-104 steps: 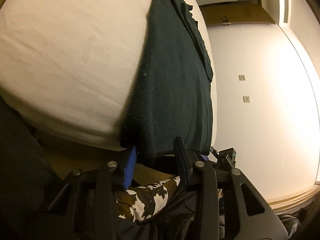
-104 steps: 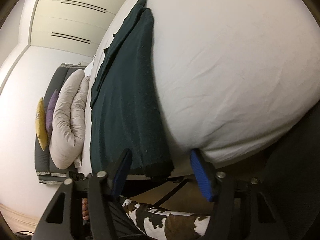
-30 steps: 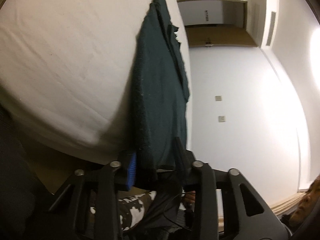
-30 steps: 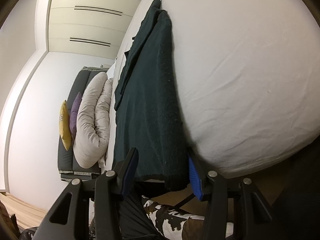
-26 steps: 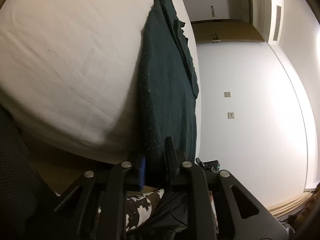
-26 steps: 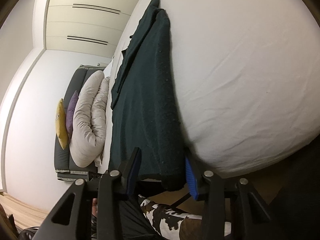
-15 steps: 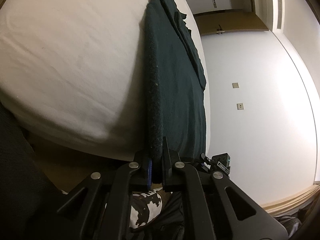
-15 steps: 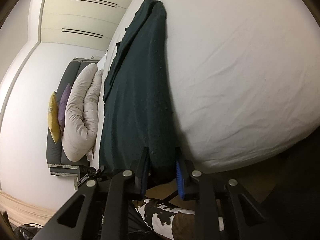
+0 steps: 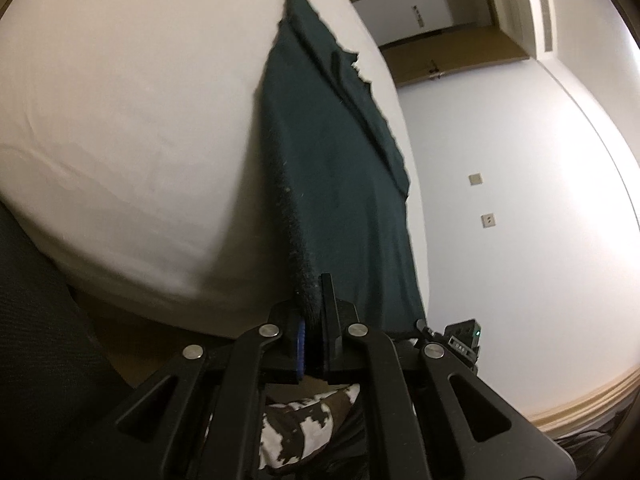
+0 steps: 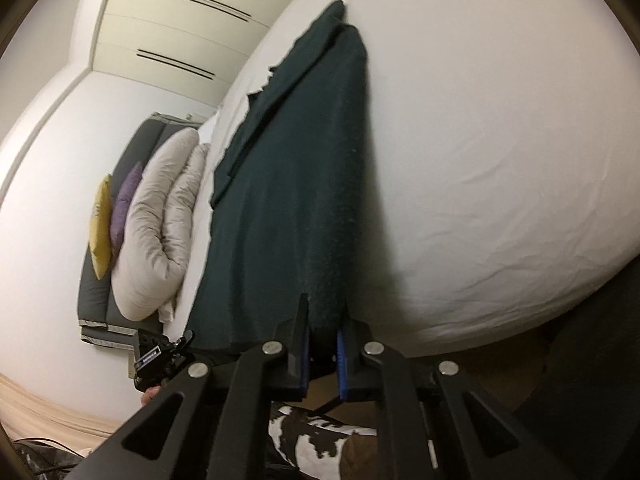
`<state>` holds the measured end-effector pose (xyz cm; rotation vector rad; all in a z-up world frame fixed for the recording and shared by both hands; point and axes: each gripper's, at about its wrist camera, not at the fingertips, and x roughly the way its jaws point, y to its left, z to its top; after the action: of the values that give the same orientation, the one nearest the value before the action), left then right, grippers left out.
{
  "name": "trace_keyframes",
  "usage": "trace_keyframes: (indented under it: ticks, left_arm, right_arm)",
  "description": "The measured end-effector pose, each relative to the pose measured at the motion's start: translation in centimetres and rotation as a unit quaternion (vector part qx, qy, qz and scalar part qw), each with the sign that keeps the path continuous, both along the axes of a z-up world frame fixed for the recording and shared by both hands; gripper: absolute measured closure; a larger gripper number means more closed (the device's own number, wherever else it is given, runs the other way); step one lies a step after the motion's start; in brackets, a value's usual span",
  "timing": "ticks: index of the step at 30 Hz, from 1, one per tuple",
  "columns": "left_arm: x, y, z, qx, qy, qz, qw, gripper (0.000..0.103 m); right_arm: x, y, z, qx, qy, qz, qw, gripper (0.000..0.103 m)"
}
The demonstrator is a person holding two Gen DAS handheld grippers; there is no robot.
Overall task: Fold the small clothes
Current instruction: 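Lift the hem with both grippers and fold it over toward the collar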
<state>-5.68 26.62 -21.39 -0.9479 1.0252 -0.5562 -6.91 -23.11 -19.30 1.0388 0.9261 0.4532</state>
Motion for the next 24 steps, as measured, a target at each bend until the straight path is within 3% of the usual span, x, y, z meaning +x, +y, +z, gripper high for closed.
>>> trace_keyframes:
  ticks: [11,18,24]
  left_arm:
    - [1.0,2.0,4.5,-0.062,-0.039,0.061,0.9954,0.100]
    - [3.5,3.4,6.9,-0.113,-0.051,0.099,0.9873,0.100]
    - [6.4,3.8,8.6,-0.130,-0.061,0.120,0.9823,0.100]
  right_arm:
    - [0.6,-0.6,3.9,0.032,-0.059,-0.026,0.997,0.092]
    - [2.1,-2.2,6.0,0.076,-0.079,-0.071,0.991,0.092]
    - [4.7,-3.6,7.6,0.084,-0.089,-0.105,0.987,0.092]
